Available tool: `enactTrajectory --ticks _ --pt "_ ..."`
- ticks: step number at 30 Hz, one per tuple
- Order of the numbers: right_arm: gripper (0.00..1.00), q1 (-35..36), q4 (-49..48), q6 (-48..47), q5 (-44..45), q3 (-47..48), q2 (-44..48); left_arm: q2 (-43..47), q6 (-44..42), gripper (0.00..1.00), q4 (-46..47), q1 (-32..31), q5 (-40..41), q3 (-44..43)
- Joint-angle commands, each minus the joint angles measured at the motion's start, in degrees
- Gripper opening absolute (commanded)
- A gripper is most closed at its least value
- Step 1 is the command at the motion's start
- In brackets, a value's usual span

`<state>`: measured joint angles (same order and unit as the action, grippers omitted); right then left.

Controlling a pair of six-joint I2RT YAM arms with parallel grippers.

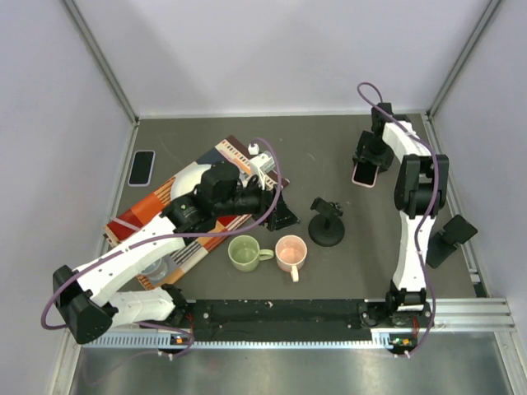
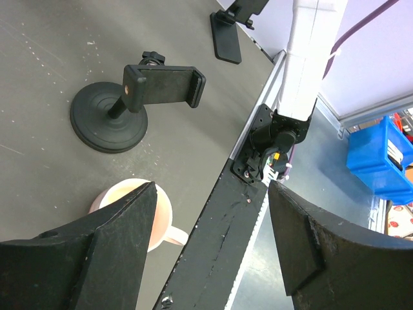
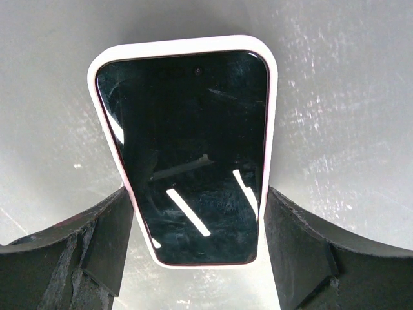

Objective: Place the phone on the phone stand

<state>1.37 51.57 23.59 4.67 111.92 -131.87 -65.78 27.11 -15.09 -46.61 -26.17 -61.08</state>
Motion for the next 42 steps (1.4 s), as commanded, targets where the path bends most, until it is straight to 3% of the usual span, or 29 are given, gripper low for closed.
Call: enactTrajectory --ticks 1,11,20,27,33,39,42 --pt "0.00 -0.2 -4.7 0.6 -0.9 -1.4 8.9 0.3 0.0 0.75 1.2 -0.1 -0.8 -2.6" --pt "0.00 -0.2 -12.0 -0.1 -3.5 -11.8 23.6 -0.3 0.0 0.75 1.2 -0.1 -1.1 -3.2" --pt "0.00 1.3 -21.2 0.3 -8.2 -26.3 46.1 -4.3 -0.8 0.74 1.0 -1.1 -2.0 -8.6" --pt "0.00 10.7 -21.8 1.4 -4.9 -28.4 59.9 -8.5 -3.8 0.79 0.0 -3.2 -0.1 -16.8" --pt "0.00 16.6 -22.6 8.7 -4.9 -29.9 68.2 -12.0 -4.9 0.79 -0.7 -3.7 6.5 -22.8" --pt "0.00 22.0 -25.8 15.0 -5.5 -33.5 72.9 -11.3 -4.1 0.79 4.4 -3.7 17.3 -21.8" --pt "0.00 23.5 -27.3 17.1 -5.5 -34.7 74.4 -12.0 -3.0 0.79 7.5 -3.7 16.2 -21.9"
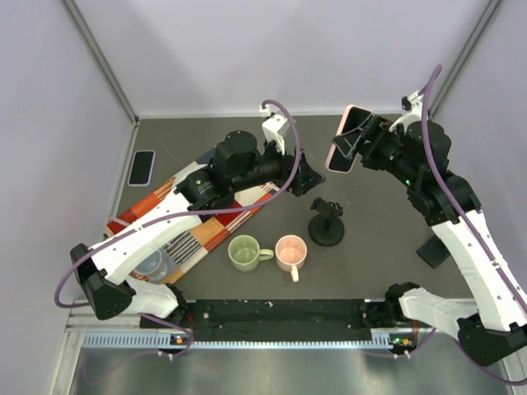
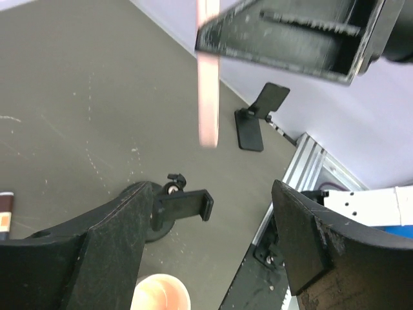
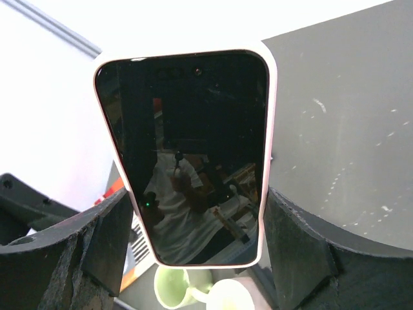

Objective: Place the phone on the phone stand

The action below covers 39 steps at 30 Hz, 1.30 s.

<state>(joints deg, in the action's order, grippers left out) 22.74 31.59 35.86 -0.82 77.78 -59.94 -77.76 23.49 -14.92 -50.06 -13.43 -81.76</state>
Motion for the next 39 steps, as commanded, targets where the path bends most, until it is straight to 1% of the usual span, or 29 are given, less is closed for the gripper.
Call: enactTrajectory --ticks 1,5,11,13,15,17,18,20,22,24,25,27,28,29,30,31,32,33,34,37,39 --pt "0.00 2.6 -7.5 5.6 -0.1 -1.2 2.8 -0.4 0.9 0.79 8.1 -0.1 1.7 -1.4" --pt "0.00 4.2 -9.4 7.2 -0.1 -3.2 4.6 -2.7 2.5 0.74 10.3 -0.1 -1.2 -2.0" --pt "0.00 4.7 -10.2 8.6 -2.3 -4.0 5.4 -4.9 4.5 0.70 12.6 -0.2 -1.4 -1.9" --pt "0.00 4.8 -10.3 9.1 -2.5 -4.1 5.8 -5.5 4.9 0.66 13.4 -0.1 -1.0 -2.0" --pt "0.00 4.8 -10.3 9.2 -2.8 -4.2 6.1 -5.9 5.6 0.60 14.4 -0.2 -1.2 -2.2" --pt "0.00 4.9 -10.3 9.4 -2.6 -4.7 6.6 -6.5 6.8 0.57 14.5 -0.2 -1.6 -2.0" --pt "0.00 4.9 -10.4 9.7 -2.3 -5.3 6.9 -7.0 7.4 0.54 16.3 -0.1 -1.8 -2.1" --pt "0.00 5.6 -10.5 9.7 -1.1 -5.9 6.9 -7.6 8.9 0.52 16.8 -0.1 -2.3 -2.3" --pt "0.00 6.1 -10.4 9.7 -0.8 -6.1 6.9 -8.6 9.8 0.48 16.8 -0.1 -2.5 -2.6" --pt "0.00 6.3 -10.2 9.7 -0.7 -6.3 6.6 -9.0 10.4 0.39 16.8 -0.2 -2.3 -2.5" --pt "0.00 6.5 -10.1 9.6 -0.8 -6.5 6.6 -8.9 10.5 0.24 17.0 -0.2 -2.1 -2.3" --pt "0.00 6.8 -10.1 9.6 -1.3 -7.1 6.9 -9.0 10.4 0.06 16.9 -0.2 -1.5 -2.1" --pt "0.00 6.8 -10.1 9.3 -2.3 -7.3 6.9 -8.7 10.4 0.00 15.7 -0.2 -0.9 -1.9" --pt "0.00 6.8 -9.9 8.8 -2.9 -7.5 6.9 -8.5 10.1 0.00 15.4 -0.2 -0.5 -1.7" --pt "0.05 6.8 -9.6 8.4 -3.4 -7.5 6.9 -7.1 9.5 0.00 15.3 -0.2 0.1 -0.3" --pt "0.23 6.8 -9.3 7.8 -4.6 -7.5 6.9 -6.2 9.0 0.00 15.3 -0.2 0.6 0.7" --pt "0.34 6.8 -8.3 6.4 -5.2 -7.2 6.9 -5.2 8.5 0.00 15.2 -0.2 1.2 1.9" --pt "0.46 6.8 -7.8 5.5 -5.9 -7.0 6.9 -2.8 8.2 0.00 15.3 -0.1 1.9 3.1" --pt "0.65 6.8 -7.3 4.1 -8.2 -6.9 6.8 -1.5 7.7 0.00 15.4 -0.1 3.0 5.8" --pt "0.90 6.8 -5.4 1.0 -9.9 -7.3 7.7 3.2 7.4 0.00 15.5 0.0 3.7 10.6" --pt "0.93 6.8 -4.6 -1.0 -10.3 -8.2 8.4 5.8 7.5 0.00 13.6 0.2 3.0 12.1"
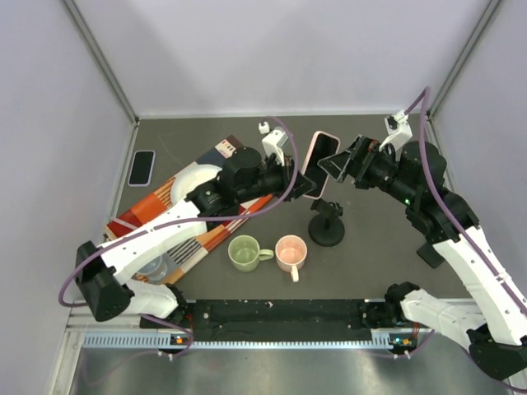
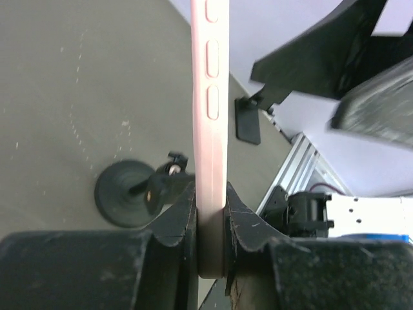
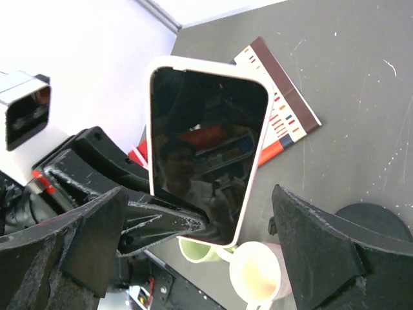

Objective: Place the phone on the phone stand

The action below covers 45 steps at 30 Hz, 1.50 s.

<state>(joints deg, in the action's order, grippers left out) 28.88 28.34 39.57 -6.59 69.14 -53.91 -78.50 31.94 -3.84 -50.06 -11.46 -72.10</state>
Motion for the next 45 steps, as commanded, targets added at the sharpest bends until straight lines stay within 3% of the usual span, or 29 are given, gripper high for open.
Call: enactTrajectory --ticks 1,14,18,22,26,29,36,45 --pt "0.95 0.6 -1.3 -5.6 -5.4 0.3 3.0 7.4 -0.9 0.00 1.7 0.3 0.4 2.6" --pt "0.96 0.6 2.3 -18.4 -14.9 0.3 7.5 22.9 -5.2 0.00 -7.2 1.9 -2.8 7.3" --pt "0.95 0.6 3.8 -23.5 -21.7 0.2 7.6 25.4 -5.9 0.00 -6.8 2.4 -9.7 9.6" --pt "0.93 0.6 3.5 -26.0 -31.4 0.6 5.8 26.1 -6.9 0.00 -4.5 2.6 -22.3 11.2" --pt "0.92 0.6 3.0 -28.8 -36.3 1.8 3.8 24.8 -8.1 0.00 -4.2 2.5 -28.0 11.4" --pt "0.88 0.6 1.5 -28.5 -39.0 2.4 2.1 24.1 -8.7 0.00 -3.6 2.5 -30.4 11.1" --pt "0.61 0.6 -5.8 -25.2 -49.1 2.0 -0.6 21.2 -12.8 0.00 -5.5 2.5 -37.3 8.7" --pt "0.46 0.6 -6.2 -28.1 -55.5 -1.3 0.0 18.8 -17.0 0.00 -8.7 2.5 -37.1 7.2"
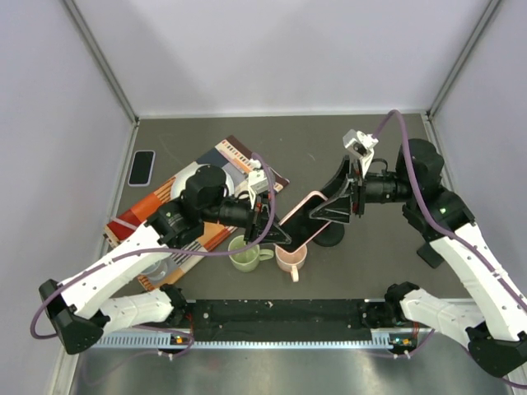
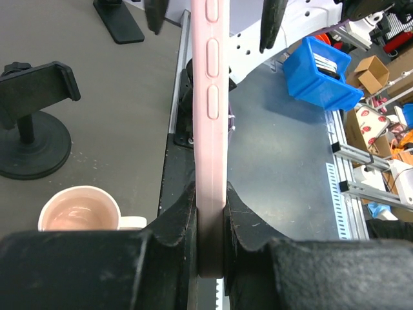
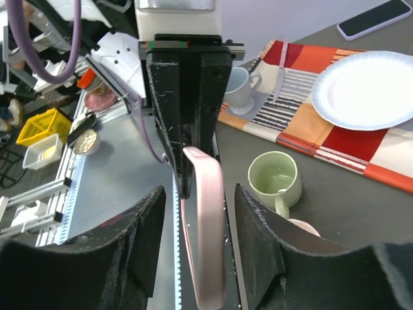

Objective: Place the phone on the phone stand

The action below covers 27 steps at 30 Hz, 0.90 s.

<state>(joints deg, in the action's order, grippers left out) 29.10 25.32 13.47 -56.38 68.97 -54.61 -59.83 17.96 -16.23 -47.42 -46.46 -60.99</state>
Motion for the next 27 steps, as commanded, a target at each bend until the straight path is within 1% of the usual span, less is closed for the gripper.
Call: enactTrajectory --ticks 1,4,10,11,13,15,17,18,19,22,23,24,26,27 --pt "0.45 0.4 -3.0 -2.6 -6.4 -1.3 0.8 -0.2 -3.3 0.00 3.6 0.0 -1.8 -4.0" --pt "0.43 0.4 -2.5 -3.6 -7.0 -2.0 1.1 -0.8 -4.0 0.00 3.4 -0.1 -2.1 -4.2" --pt "0.33 0.4 -2.6 -3.8 -7.5 -3.1 0.7 -0.7 -5.5 0.00 2.7 0.0 -2.3 -4.6" --pt "0.30 0.4 -2.6 -3.7 -7.8 -3.2 0.7 -0.5 -6.1 0.00 2.6 0.0 -2.2 -4.5" --pt "0.28 0.4 -2.5 -3.5 -7.6 -3.4 0.9 -0.3 -6.7 0.00 2.2 0.0 -2.0 -4.5" --pt "0.32 0.3 -2.6 -3.5 -6.1 -3.8 1.6 0.0 -6.7 0.00 2.3 0.0 0.1 -4.4" --pt "0.44 0.4 -3.9 -1.9 -2.7 -3.9 2.1 0.5 -5.4 0.00 3.6 0.0 0.2 -3.8" --pt "0.45 0.3 -5.4 1.1 -2.0 -5.1 2.2 1.0 -4.8 0.00 4.4 -0.1 -0.1 -3.4" --pt "0.45 0.4 -8.3 2.2 -1.8 -5.8 2.3 1.3 -3.7 0.00 6.4 0.0 0.0 -2.4" --pt "0.45 0.4 -12.8 6.3 -1.7 -8.8 3.5 2.6 -1.5 0.00 9.6 0.0 0.0 -0.2" --pt "0.45 0.3 -17.9 7.6 -2.4 -9.8 4.1 3.1 -0.8 0.00 12.8 -0.1 -0.4 0.4" --pt "0.45 0.4 -21.3 10.9 -3.2 -12.2 5.1 3.7 0.1 0.00 14.3 -0.1 -1.0 1.0" --pt "0.44 0.3 -27.0 13.3 -3.7 -13.8 5.7 4.0 2.3 0.00 18.2 -0.1 -1.7 2.5" --pt "0.43 0.3 -27.2 14.1 -3.5 -14.1 5.8 4.0 3.0 0.00 18.9 -0.1 -2.1 2.7"
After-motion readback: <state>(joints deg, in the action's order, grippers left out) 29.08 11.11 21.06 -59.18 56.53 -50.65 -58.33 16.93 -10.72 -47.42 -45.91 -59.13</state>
